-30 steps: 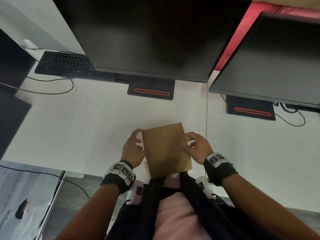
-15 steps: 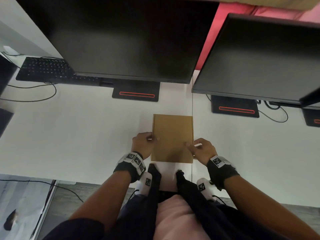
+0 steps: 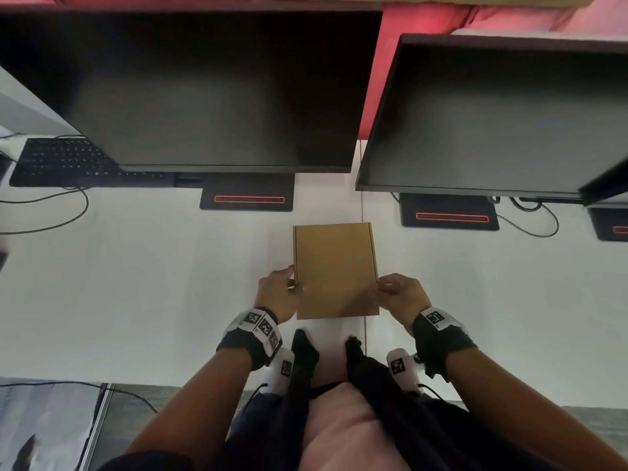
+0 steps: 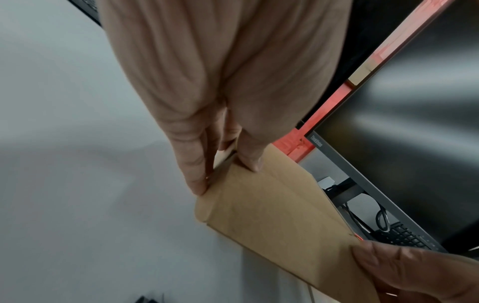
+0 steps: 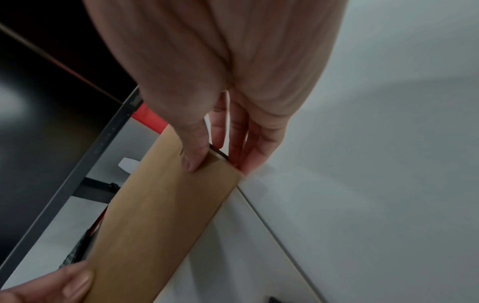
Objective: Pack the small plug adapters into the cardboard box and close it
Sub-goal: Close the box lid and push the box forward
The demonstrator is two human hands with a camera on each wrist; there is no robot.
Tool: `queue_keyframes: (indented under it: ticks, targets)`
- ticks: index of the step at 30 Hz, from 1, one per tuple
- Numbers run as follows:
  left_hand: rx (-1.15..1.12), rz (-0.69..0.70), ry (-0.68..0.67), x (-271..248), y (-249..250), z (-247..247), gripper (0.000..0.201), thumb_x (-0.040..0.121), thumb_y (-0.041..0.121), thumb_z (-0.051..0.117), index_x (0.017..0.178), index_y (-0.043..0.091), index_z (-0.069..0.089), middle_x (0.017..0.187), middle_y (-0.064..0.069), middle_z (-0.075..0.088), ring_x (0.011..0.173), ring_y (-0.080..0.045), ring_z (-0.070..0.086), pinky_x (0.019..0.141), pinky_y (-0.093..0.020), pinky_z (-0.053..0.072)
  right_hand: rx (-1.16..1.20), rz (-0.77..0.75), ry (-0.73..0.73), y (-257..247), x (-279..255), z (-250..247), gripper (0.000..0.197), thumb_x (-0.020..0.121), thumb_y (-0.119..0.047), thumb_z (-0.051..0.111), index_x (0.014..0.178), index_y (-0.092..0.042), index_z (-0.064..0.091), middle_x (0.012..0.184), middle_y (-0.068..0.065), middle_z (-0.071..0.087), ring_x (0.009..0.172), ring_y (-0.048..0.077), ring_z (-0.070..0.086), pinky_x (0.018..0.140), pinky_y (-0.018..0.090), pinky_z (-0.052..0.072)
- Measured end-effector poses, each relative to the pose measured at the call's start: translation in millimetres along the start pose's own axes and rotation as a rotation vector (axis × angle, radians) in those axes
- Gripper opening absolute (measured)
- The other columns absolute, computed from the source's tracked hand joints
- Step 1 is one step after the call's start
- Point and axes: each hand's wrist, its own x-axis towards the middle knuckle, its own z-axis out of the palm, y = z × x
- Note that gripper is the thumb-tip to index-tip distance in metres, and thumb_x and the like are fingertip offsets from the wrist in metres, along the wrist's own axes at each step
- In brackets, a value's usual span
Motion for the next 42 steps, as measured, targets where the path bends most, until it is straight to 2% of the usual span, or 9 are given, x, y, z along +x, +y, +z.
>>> queue_keyframes:
  ticks: [6, 15, 19, 23, 27, 30, 32, 34, 42]
  targets:
    - [-0.018, -0.041, -0.02, 21, 6, 0, 0.046, 0.096, 0.032, 0.056, 0.142, 0.029, 0.051, 0.118, -0.003, 0.068, 0.117, -0.022, 0.06, 0.097, -0.03, 0.051, 0.134, -0.001, 0.026, -9, 13, -2, 0.025, 0.076, -0.014, 0.084, 0.098, -0.012, 0.072, 0.097, 0.004, 0.077, 0.094, 0.023, 0.072, 0.088, 0.04, 0.057]
    - [-0.019, -0.108, -0.029, 28, 10, -2, 0.044, 0.095, 0.038, 0.06, 0.134, 0.017, 0.06, 0.097, -0.003, 0.072, 0.083, -0.016, 0.064, 0.081, -0.023, 0.05, 0.27, 0.082, 0.037, -9, 23, -3, 0.017, 0.076, -0.008, 0.083, 0.091, -0.01, 0.075, 0.093, 0.006, 0.078, 0.094, 0.027, 0.072, 0.095, 0.048, 0.055]
    - [-0.008, -0.129, -0.019, 26, 16, -2, 0.046, 0.096, 0.037, 0.059, 0.136, 0.016, 0.057, 0.095, -0.003, 0.072, 0.088, -0.019, 0.066, 0.087, -0.028, 0.052, 0.296, 0.099, 0.038, -14, 22, -3, 0.013, 0.077, -0.006, 0.081, 0.088, -0.011, 0.075, 0.092, 0.007, 0.077, 0.093, 0.026, 0.071, 0.094, 0.048, 0.055]
    - [-0.007, -0.123, -0.006, 24, 21, -5, 0.043, 0.095, 0.032, 0.061, 0.136, 0.018, 0.057, 0.083, -0.001, 0.069, 0.077, -0.015, 0.063, 0.075, -0.024, 0.049, 0.297, 0.096, 0.016, -21, 22, -5, 0.016, 0.076, -0.002, 0.081, 0.09, -0.006, 0.074, 0.093, 0.01, 0.077, 0.096, 0.029, 0.071, 0.092, 0.043, 0.055]
    - [0.12, -0.006, -0.003, 25, 25, -13, 0.079, 0.093, 0.027, 0.067, 0.155, 0.037, 0.02, 0.122, -0.004, 0.06, 0.107, -0.024, 0.063, 0.086, -0.03, 0.051, -0.075, -0.035, 0.072, -23, 28, -7, 0.02, 0.073, -0.02, 0.085, 0.087, -0.018, 0.071, 0.09, -0.002, 0.074, 0.088, 0.018, 0.071, 0.078, 0.033, 0.055]
    - [0.406, 0.199, -0.007, 26, 27, -18, 0.077, 0.091, 0.023, 0.068, 0.153, 0.043, 0.025, 0.162, -0.004, 0.017, 0.144, -0.029, 0.027, 0.11, -0.046, 0.04, -0.464, -0.309, 0.112, -25, 36, -5, 0.05, 0.071, -0.026, 0.086, 0.114, -0.02, 0.06, 0.121, 0.003, 0.059, 0.106, 0.022, 0.061, 0.091, 0.034, 0.053]
    - [0.554, 0.288, -0.01, 30, 27, -19, 0.074, 0.088, 0.024, 0.071, 0.15, 0.038, 0.032, 0.164, -0.007, 0.003, 0.148, -0.032, 0.01, 0.113, -0.053, 0.035, -0.66, -0.472, 0.096, -32, 41, -5, 0.066, 0.072, -0.023, 0.084, 0.13, -0.021, 0.052, 0.144, 0.008, 0.043, 0.127, 0.029, 0.044, 0.101, 0.036, 0.043]
    - [0.622, 0.304, 0.009, 36, 26, -18, 0.073, 0.086, 0.028, 0.073, 0.147, 0.036, 0.035, 0.163, -0.01, 0.004, 0.15, -0.035, 0.005, 0.114, -0.056, 0.031, -0.843, -0.61, 0.097, -38, 46, -3, 0.069, 0.071, -0.025, 0.084, 0.132, -0.02, 0.052, 0.149, 0.011, 0.042, 0.128, 0.035, 0.041, 0.097, 0.045, 0.046]
    - [0.758, 0.364, 0.125, 48, 40, -14, 0.057, 0.079, 0.014, 0.071, 0.13, 0.026, 0.049, 0.153, -0.021, 0.027, 0.136, -0.039, 0.029, 0.105, -0.054, 0.04, -1.166, -0.536, 0.104, -69, 46, 11, 0.048, 0.072, -0.031, 0.08, 0.114, -0.018, 0.06, 0.131, 0.014, 0.054, 0.108, 0.038, 0.051, 0.081, 0.049, 0.053]
